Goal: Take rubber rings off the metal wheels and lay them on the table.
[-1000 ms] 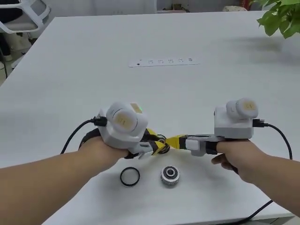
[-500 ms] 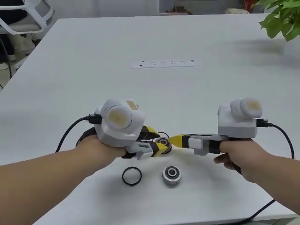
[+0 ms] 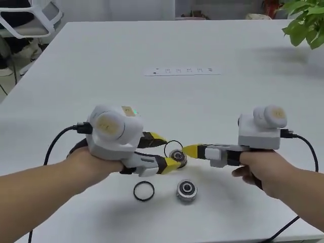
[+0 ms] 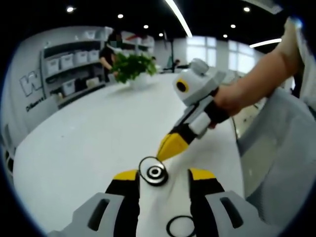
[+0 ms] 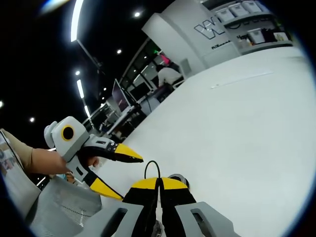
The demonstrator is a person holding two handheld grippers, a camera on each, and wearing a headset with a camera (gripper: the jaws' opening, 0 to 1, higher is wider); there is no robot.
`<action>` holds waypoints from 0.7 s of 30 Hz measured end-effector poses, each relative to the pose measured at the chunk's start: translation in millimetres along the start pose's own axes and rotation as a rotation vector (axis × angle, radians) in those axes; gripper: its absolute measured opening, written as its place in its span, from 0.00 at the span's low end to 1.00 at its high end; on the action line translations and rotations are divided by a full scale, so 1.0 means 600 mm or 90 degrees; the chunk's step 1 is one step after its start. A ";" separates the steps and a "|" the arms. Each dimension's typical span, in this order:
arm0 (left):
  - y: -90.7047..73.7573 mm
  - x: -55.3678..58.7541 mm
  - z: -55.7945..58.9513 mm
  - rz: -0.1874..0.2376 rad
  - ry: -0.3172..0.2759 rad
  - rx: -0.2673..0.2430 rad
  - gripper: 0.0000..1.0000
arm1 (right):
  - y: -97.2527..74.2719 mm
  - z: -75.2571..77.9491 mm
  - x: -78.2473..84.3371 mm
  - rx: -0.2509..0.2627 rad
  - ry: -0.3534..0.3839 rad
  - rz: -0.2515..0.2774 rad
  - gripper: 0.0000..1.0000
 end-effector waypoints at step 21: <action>-0.093 0.015 0.009 0.043 -0.034 -0.023 0.54 | 0.012 -0.035 -0.005 -0.044 0.001 -0.017 0.00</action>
Point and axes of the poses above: the centre of the closed fingertips' face, and the gripper's own axes: y roughly forward along the fingers, z roughly to its right, x roughly out of its underside, the point moved 9 cm from there along -y, roughly backward along the fingers, and after that the axes turned 2 degrees about -z, right-handed, at the moved point
